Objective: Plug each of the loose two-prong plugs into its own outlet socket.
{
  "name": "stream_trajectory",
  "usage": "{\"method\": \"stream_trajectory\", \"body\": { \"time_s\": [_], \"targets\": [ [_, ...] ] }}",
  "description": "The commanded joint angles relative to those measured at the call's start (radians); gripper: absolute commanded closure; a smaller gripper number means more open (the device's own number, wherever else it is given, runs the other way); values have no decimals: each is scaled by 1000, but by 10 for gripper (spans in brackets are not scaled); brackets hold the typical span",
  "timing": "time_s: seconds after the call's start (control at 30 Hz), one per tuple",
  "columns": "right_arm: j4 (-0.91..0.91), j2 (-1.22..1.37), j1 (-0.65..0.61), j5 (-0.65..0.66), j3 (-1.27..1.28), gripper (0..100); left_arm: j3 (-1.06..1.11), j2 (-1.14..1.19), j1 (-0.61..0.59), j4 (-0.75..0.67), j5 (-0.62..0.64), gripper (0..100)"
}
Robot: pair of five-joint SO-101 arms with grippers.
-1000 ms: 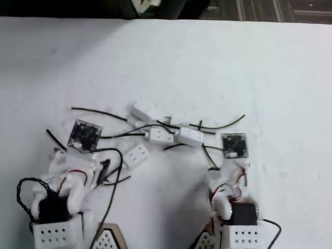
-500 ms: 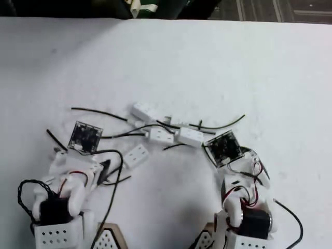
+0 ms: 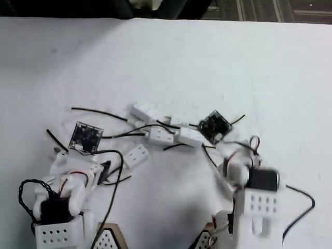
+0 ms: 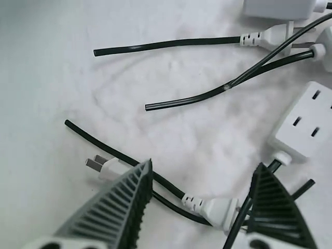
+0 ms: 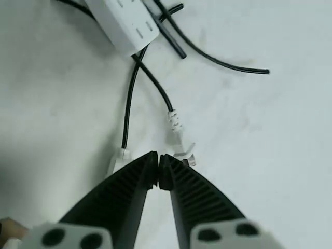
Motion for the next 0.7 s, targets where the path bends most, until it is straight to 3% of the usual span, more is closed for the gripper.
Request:
{"method": "stream_trajectory", "body": {
  "time_s": [0.0,0.13,0.33,0.67],
  "targets": [
    [1,196,-7,58,-103,981,-3,-8,-8,-3,8,698],
    [5,354,-18,101,-181,976,-2,-8,-8,-3,8,698],
    [-4,510,-47,149,-227,880,-2,-8,-8,-17,34,698],
    [-202,667,50,295,-236,872,-2,-8,-8,-31,69,698]
  ]
}}
